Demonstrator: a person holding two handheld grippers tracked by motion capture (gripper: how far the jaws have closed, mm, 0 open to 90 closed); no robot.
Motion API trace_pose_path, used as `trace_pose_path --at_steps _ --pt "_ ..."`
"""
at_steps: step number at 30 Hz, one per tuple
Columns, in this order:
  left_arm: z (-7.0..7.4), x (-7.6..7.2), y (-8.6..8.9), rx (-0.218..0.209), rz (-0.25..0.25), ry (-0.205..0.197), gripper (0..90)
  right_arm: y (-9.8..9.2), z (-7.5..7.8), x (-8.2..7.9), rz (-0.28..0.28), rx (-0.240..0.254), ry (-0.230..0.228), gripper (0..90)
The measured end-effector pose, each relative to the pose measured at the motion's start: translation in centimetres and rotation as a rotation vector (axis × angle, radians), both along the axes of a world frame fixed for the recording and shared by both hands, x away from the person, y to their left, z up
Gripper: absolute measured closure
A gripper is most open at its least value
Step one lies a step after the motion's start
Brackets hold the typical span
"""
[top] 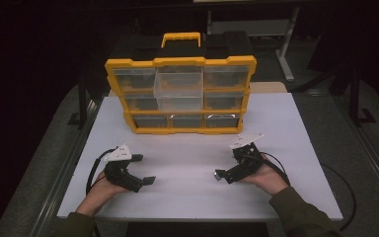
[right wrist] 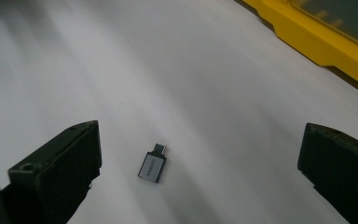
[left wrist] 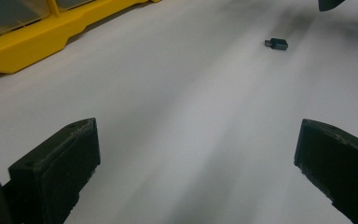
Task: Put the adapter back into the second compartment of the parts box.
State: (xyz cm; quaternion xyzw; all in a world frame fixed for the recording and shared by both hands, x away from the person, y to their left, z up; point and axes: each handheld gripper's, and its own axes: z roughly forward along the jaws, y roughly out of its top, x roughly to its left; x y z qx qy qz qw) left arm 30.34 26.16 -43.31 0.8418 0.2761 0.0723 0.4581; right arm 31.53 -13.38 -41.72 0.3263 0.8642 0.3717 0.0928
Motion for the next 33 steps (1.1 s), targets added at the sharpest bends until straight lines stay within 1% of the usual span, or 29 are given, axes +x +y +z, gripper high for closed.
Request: trace_pose_path --at_steps 5,11,22,25,30,32,33 --pt "0.0 0.0 0.0 -0.002 0.0 0.0 0.0 0.3 0.0 0.2 0.008 -0.001 -0.003 0.0" --pt "0.0 0.0 0.0 -0.001 -0.002 0.003 0.0 0.9 0.0 0.5 0.017 0.002 0.006 0.0" --pt "0.0 0.0 0.0 0.001 -0.003 0.004 0.0 1.9 -0.1 0.9 0.03 -0.01 0.011 0.0" --pt "0.0 0.0 0.0 0.0 -0.003 0.003 0.0 2.0 -0.2 0.8 0.033 -0.03 0.009 0.0" --pt "0.0 0.0 0.0 0.001 -0.002 0.002 0.0 2.1 -0.2 0.6 0.036 -0.039 0.009 4.2" --pt "0.0 0.0 0.0 0.002 -0.002 0.002 0.0 2.2 -0.3 0.5 0.044 -0.044 0.008 8.9" --pt "0.0 0.0 0.0 0.003 -0.002 0.002 0.0 2.2 -0.3 0.5 0.044 -0.044 0.008 8.9"
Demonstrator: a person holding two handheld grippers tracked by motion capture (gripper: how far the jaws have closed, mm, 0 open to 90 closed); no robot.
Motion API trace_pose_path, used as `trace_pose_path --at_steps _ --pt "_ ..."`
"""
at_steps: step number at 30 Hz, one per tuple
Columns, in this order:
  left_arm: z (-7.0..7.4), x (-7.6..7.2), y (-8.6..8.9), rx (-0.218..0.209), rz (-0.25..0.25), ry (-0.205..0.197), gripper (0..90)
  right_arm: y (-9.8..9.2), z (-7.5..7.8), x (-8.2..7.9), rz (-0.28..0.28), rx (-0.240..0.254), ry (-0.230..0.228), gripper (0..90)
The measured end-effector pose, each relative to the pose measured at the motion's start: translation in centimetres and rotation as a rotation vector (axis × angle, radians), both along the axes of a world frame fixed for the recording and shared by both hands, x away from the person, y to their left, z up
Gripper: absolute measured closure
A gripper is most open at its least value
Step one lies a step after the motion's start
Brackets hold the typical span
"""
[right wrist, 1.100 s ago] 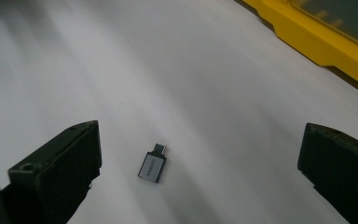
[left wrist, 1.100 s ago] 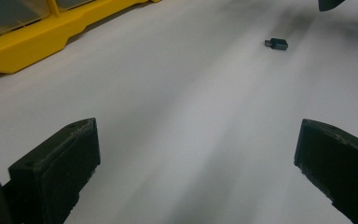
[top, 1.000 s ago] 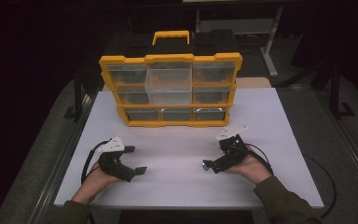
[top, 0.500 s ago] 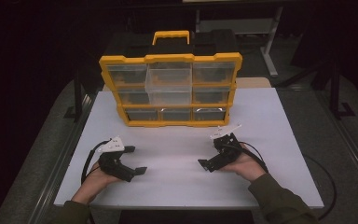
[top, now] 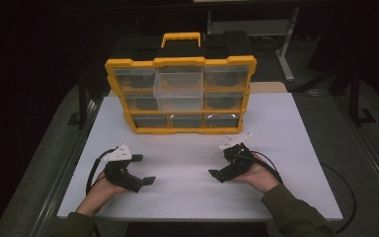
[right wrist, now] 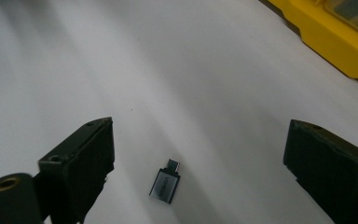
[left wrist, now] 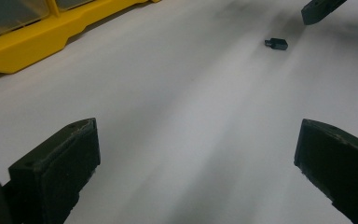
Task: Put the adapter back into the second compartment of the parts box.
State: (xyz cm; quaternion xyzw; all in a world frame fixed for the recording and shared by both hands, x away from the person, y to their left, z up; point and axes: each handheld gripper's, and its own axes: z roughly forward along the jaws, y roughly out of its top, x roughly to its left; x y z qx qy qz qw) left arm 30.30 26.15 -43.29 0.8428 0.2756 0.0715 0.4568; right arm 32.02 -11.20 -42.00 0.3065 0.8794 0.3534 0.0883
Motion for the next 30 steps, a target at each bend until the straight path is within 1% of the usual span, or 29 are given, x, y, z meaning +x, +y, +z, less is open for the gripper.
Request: trace_pose_path --at_steps 1,4,6,7,8,9,12,13,15,17,18,20,21,22,23,24,27,30 --pt "-0.01 0.0 0.0 0.0 0.0 0.001 0.0 0.0 0.0 -0.05 0.005 -0.002 0.0 13.2" --pt "-0.04 0.0 0.01 -0.001 0.001 -0.001 0.0 0.01 -0.03 -0.08 0.007 -0.009 0.001 15.7" --pt "-0.05 0.01 0.03 0.0 0.003 -0.001 0.0 0.0 -0.06 -0.16 0.011 -0.019 0.006 19.4" --pt "-0.05 0.0 0.02 0.0 0.004 -0.001 0.0 0.01 -0.09 -0.23 0.018 -0.023 0.011 23.2" --pt "-0.05 0.0 0.02 0.0 0.004 -0.001 0.0 0.01 -0.09 -0.23 0.018 -0.023 0.011 23.2" --pt "-0.05 0.0 0.02 0.0 0.004 -0.002 0.0 0.02 -0.09 -0.26 0.019 -0.026 0.012 25.2" --pt "-0.05 0.0 0.03 0.002 0.004 -0.002 0.0 0.06 -0.13 -0.34 0.025 -0.032 0.021 31.1" --pt "-0.05 0.0 0.03 0.002 0.004 -0.002 0.0 0.07 -0.19 -0.35 0.027 -0.035 0.029 34.6" --pt "-0.05 -0.01 0.05 0.002 0.005 -0.001 0.0 0.08 -0.25 -0.39 0.029 -0.035 0.032 36.2" --pt "-0.05 -0.01 0.05 0.002 0.004 -0.002 0.0 0.1 -0.35 -0.5 0.04 -0.038 0.044 41.2" --pt "-0.05 -0.01 0.05 0.002 0.004 -0.002 0.0 0.1 -0.35 -0.5 0.04 -0.038 0.044 41.2" --pt "-0.07 -0.01 0.04 0.002 0.004 -0.001 0.0 0.15 -0.45 -0.56 0.042 -0.041 0.051 44.6" --pt "-0.08 -0.01 0.02 0.002 0.003 -0.001 0.0 0.17 -0.6 -0.56 0.04 -0.047 0.059 47.7" --pt "-0.08 -0.01 0.02 0.002 0.003 -0.001 0.0 0.17 -0.6 -0.56 0.04 -0.047 0.059 47.7" --pt "-0.08 -0.01 0.02 0.002 0.003 -0.001 0.0 0.2 -0.73 -0.53 0.04 -0.054 0.064 50.8" --pt "-0.08 -0.01 0.02 0.002 0.003 -0.001 0.0 0.2 -0.73 -0.53 0.04 -0.054 0.064 50.8" --pt "-0.09 0.0 0.01 0.002 0.005 0.0 0.0 0.32 -0.87 -0.55 0.043 -0.062 0.077 55.2" --pt "-0.1 0.0 0.0 0.002 0.004 -0.001 0.0 0.41 -0.96 -0.57 0.046 -0.065 0.087 56.9"
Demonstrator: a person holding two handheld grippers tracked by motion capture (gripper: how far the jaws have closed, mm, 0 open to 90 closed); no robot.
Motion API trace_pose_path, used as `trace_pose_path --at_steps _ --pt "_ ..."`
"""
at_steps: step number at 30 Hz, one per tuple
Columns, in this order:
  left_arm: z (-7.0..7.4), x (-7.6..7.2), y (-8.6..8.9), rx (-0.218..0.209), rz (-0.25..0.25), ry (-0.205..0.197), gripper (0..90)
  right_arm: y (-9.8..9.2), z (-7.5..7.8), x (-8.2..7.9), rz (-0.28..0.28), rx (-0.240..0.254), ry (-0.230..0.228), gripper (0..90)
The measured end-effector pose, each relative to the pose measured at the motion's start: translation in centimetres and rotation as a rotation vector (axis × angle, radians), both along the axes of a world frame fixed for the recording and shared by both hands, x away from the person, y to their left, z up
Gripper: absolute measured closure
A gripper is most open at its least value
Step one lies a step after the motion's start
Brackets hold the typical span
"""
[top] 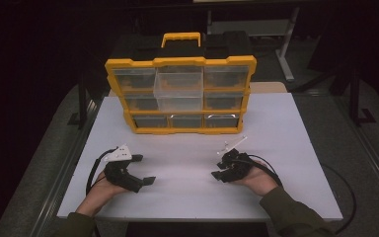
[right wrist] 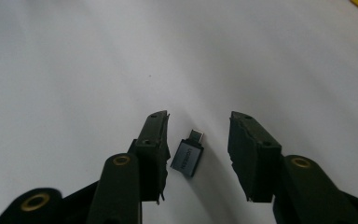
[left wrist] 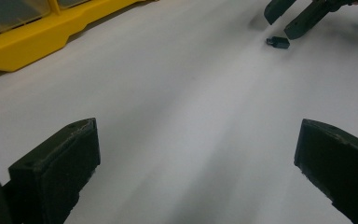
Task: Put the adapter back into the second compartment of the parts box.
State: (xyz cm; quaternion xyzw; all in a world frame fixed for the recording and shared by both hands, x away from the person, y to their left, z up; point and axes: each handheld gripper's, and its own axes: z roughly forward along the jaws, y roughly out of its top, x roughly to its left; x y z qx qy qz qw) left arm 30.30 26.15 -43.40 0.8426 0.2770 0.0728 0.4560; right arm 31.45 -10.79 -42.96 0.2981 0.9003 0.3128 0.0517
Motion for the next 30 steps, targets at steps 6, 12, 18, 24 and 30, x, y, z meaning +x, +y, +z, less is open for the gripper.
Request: trace_pose_path --at_steps 6,12,18,24,30 --pt "0.01 -0.01 0.0 0.0 0.0 0.0 0.0 0.26 -0.36 -0.02 0.01 -0.016 0.019 61.5" --pt "-0.01 -0.02 -0.04 0.001 -0.002 0.0 0.0 0.44 -0.69 -0.01 0.01 -0.037 0.029 64.8" --pt "0.0 -0.02 -0.03 0.002 -0.003 0.0 0.0 0.53 -0.85 0.0 0.008 -0.049 0.033 68.1" --pt "-0.01 -0.02 -0.03 0.001 -0.002 0.001 0.0 0.51 -0.86 0.01 0.009 -0.053 0.03 70.1" --pt "-0.01 -0.03 -0.04 0.002 -0.002 0.001 0.0 0.54 -0.86 -0.07 0.016 -0.064 0.024 72.3"
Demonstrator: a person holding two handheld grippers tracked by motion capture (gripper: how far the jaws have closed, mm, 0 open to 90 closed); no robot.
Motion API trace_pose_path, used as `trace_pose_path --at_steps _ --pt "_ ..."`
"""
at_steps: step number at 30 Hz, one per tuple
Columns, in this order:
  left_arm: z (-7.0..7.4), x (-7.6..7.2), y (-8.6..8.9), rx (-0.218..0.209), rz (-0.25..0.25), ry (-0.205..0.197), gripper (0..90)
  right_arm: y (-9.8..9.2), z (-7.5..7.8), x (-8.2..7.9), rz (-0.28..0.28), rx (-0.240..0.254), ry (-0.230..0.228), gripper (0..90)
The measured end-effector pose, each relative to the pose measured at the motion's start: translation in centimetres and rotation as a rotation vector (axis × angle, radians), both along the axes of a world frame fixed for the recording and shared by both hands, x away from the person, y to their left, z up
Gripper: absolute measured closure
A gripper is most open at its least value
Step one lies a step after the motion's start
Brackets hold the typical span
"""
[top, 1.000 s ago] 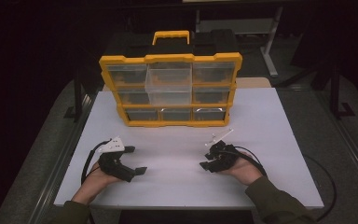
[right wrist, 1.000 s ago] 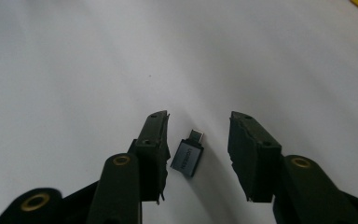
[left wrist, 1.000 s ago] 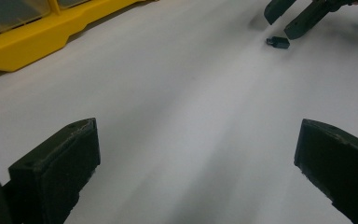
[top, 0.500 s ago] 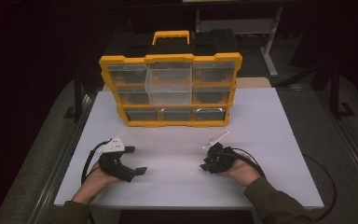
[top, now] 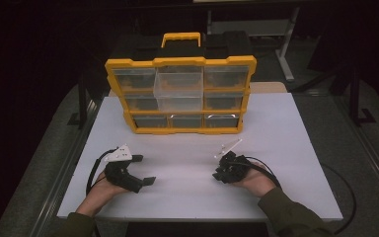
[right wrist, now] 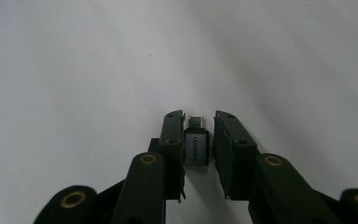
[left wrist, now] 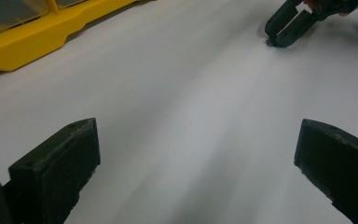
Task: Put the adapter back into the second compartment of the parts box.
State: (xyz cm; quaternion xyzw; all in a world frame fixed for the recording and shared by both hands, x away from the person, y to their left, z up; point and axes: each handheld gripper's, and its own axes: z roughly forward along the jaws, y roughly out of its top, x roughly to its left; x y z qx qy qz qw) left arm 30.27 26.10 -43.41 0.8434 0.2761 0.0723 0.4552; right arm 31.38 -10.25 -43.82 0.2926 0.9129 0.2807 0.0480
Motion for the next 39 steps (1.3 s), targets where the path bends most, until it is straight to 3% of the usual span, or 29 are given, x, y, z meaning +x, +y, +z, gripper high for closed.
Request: trace_pose_path --at_steps 15,39 --pt "0.0 0.0 0.0 0.001 0.0 0.0 0.0 0.1 0.0 -0.1 0.024 -0.026 -0.026 75.0" --pt "-0.1 -0.1 0.0 0.004 -0.001 0.004 0.0 -1.0 1.0 0.2 0.04 0.0 -0.013 75.3"
